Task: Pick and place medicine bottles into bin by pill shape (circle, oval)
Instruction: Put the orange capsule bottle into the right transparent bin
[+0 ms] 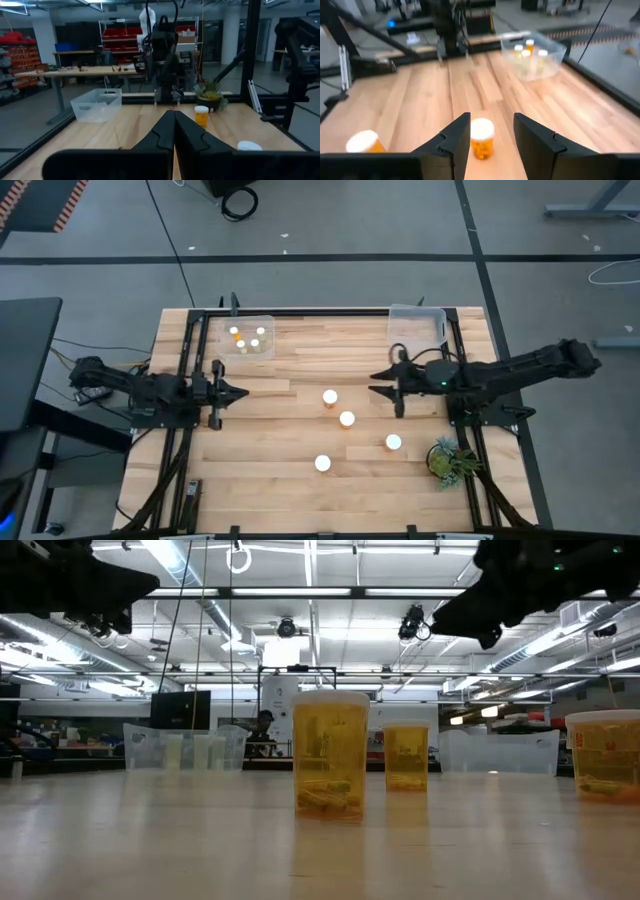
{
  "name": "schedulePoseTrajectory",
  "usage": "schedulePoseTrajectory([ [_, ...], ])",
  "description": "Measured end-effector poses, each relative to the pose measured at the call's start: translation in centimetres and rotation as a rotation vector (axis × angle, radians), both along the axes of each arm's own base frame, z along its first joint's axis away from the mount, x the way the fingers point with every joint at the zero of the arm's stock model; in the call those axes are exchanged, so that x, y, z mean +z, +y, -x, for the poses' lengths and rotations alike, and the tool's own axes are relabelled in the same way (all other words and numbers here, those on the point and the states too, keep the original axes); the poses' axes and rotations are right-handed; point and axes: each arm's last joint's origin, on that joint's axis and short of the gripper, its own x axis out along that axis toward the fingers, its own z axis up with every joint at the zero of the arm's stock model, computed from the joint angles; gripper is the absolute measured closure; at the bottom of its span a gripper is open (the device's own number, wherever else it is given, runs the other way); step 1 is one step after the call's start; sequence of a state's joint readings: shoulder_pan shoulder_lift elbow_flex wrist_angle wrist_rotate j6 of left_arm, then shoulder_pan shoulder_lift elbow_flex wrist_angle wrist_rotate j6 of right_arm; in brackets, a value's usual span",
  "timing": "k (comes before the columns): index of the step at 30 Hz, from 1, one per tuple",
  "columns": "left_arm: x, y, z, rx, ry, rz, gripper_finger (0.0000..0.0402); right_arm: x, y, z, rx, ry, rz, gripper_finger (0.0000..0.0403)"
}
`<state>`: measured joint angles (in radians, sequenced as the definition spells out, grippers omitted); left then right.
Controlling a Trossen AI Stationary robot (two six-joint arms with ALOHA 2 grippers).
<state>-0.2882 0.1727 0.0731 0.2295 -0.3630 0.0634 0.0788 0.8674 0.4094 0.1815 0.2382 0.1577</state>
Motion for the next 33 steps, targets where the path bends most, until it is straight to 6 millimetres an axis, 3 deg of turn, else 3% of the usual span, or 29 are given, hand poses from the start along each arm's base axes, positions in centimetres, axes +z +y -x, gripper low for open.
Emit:
schedulePoseTrajectory([
  [9,-0.6,0.2,1.3,-0.028,0.031,0.019,0.0391,1.6,0.3,-4.0,-0.001,0.175,-0.018,0.0246],
  [16,-2.3,-0.2,0.9,-0.06,0.056,0.029,0.0391,1.0,0.7,-7.0,0.016,0.353,-0.039,0.0246],
  [23,-2.5,-0.2,0.8,-0.063,0.076,0.004,0.0382,0.8,1.0,-8.9,0.01,0.545,-0.051,0.0246],
  [33,-2.4,-0.2,0.8,-0.06,0.067,0.003,0.038,0.8,4.0,-11.0,0.056,0.784,-0.039,0.0243],
])
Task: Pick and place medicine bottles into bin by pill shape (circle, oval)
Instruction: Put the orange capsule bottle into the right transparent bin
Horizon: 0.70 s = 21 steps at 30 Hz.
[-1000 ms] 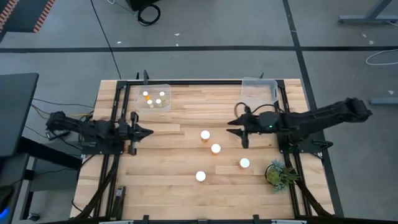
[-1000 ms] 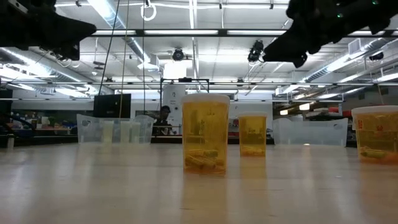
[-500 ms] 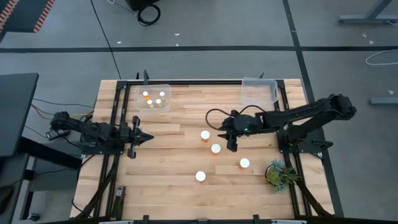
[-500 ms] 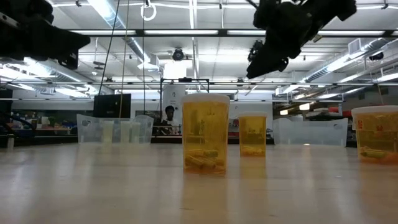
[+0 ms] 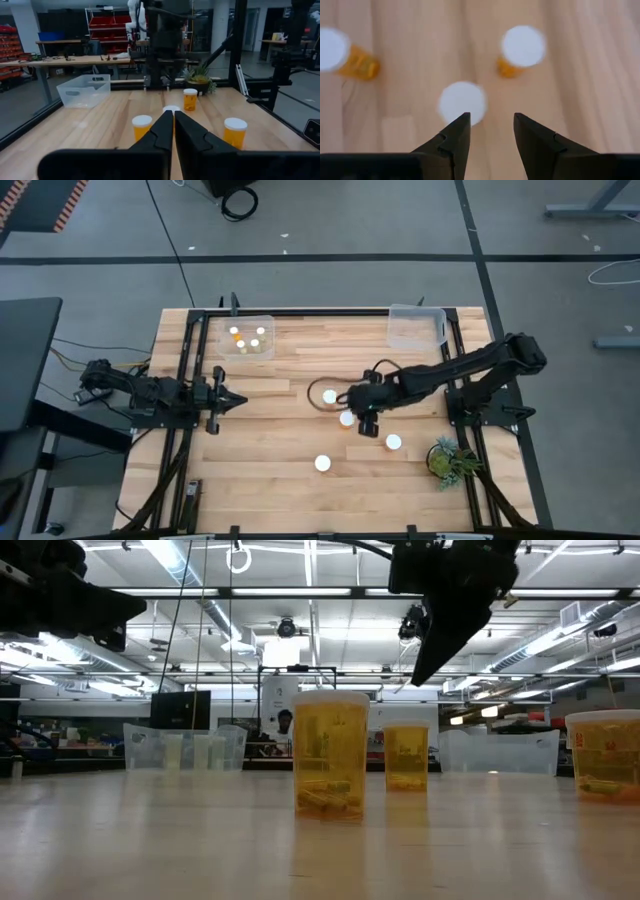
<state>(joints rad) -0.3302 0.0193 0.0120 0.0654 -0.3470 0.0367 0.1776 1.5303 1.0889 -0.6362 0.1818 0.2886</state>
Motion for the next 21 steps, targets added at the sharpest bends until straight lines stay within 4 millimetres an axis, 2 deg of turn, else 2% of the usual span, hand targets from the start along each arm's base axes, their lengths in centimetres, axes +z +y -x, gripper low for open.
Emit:
schedulePoseTrajectory([
  [8,0.0,0.0,0.0,0.0,-0.002,0.001,0.038,-0.7,3.1,-1.4,0.056,0.047,0.083,0.0184],
  [13,0.0,0.0,0.0,0.0,-0.003,0.001,0.0371,-0.8,3.6,-2.3,0.051,0.045,0.078,0.0149],
  [21,0.0,0.0,0.0,0.0,-0.003,0.001,0.0378,-1.5,3.8,-3.1,0.063,0.037,0.082,0.0122],
])
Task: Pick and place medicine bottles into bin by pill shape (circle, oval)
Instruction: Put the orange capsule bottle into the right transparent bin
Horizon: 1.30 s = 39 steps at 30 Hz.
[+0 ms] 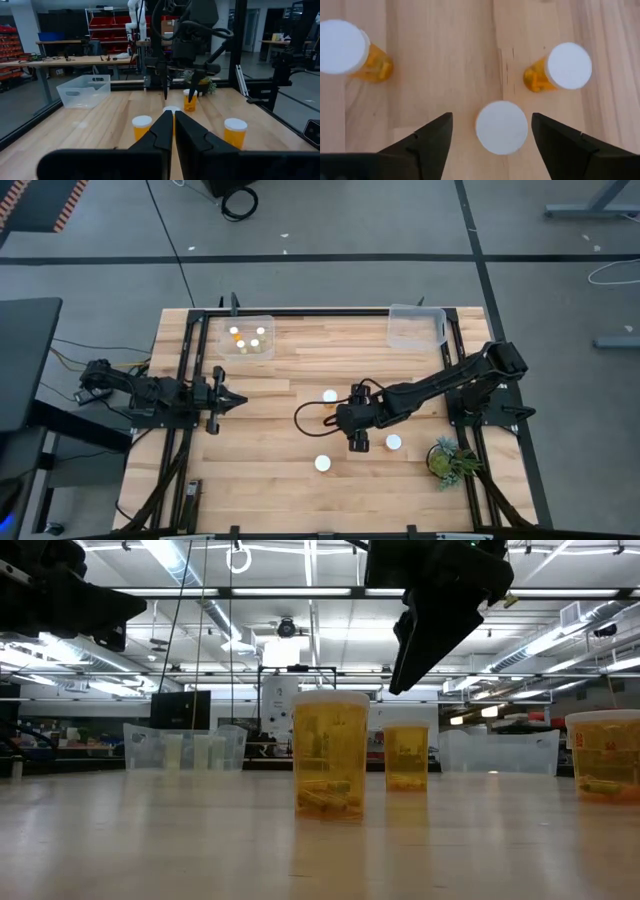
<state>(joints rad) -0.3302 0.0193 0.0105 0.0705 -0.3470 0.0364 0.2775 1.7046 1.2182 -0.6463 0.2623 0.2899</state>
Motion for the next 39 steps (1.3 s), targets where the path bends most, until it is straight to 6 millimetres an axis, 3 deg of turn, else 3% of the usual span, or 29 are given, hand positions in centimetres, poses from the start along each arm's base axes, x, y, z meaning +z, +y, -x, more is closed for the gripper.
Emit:
schedulePoseTrajectory([
  [9,0.0,0.0,0.0,0.0,-0.004,0.001,0.0377,-0.1,0.1,-0.4,0.025,-0.026,0.005,0.0096],
  [23,0.0,0.0,0.0,0.0,-0.006,0.002,0.0377,-1.5,-0.4,-1.1,0.028,0.004,0.035,0.0094],
  [39,0.0,0.0,0.0,0.0,-0.006,0.002,0.0373,-3.3,-1.6,-0.1,-0.033,0.068,0.046,0.01],
])
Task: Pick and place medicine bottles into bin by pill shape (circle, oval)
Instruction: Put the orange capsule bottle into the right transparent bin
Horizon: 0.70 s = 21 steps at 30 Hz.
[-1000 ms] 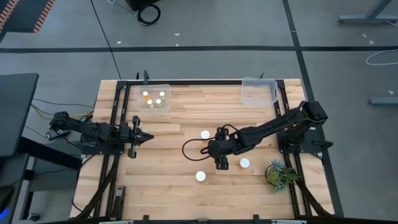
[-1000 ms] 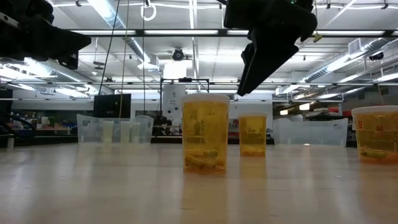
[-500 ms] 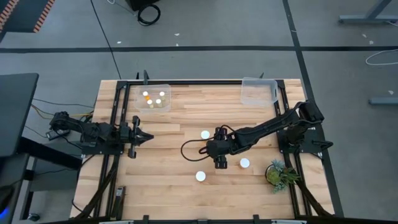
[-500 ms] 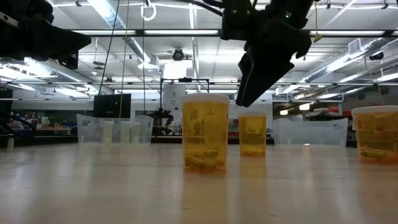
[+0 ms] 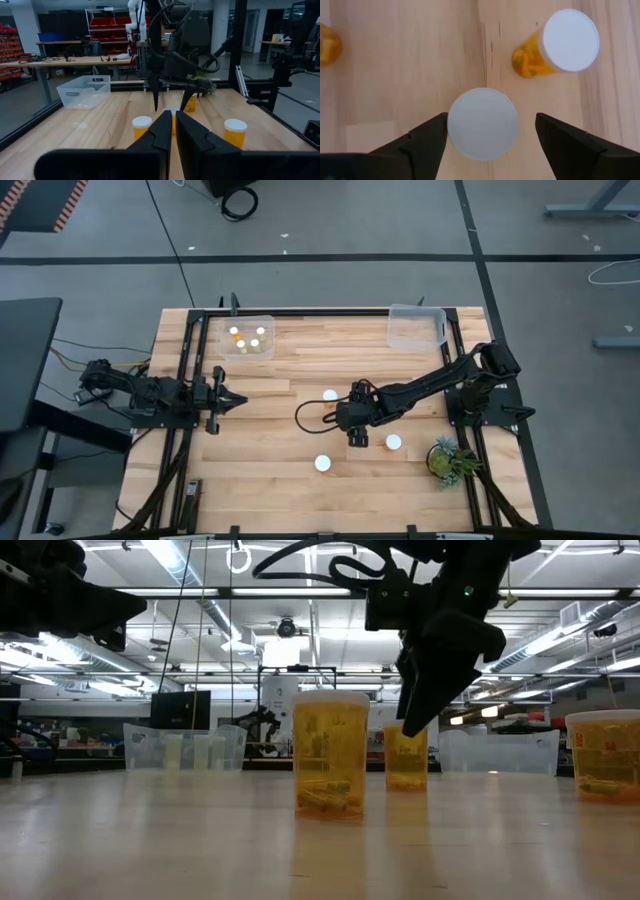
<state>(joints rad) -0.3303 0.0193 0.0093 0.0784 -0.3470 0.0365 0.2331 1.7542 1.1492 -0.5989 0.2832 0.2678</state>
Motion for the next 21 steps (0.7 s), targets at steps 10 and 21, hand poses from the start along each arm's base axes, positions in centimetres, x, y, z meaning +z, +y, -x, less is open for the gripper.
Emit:
schedulePoseTrajectory([
  [10,0.0,0.0,0.0,0.0,0.0,0.0,0.0369,0.0,0.03,-0.09,-0.002,-0.006,-0.033,0.0143],
  [21,0.01,0.0,0.0,0.0,0.0,0.0,0.0378,0.01,0.07,-0.13,-0.005,-0.009,-0.051,0.0176],
])
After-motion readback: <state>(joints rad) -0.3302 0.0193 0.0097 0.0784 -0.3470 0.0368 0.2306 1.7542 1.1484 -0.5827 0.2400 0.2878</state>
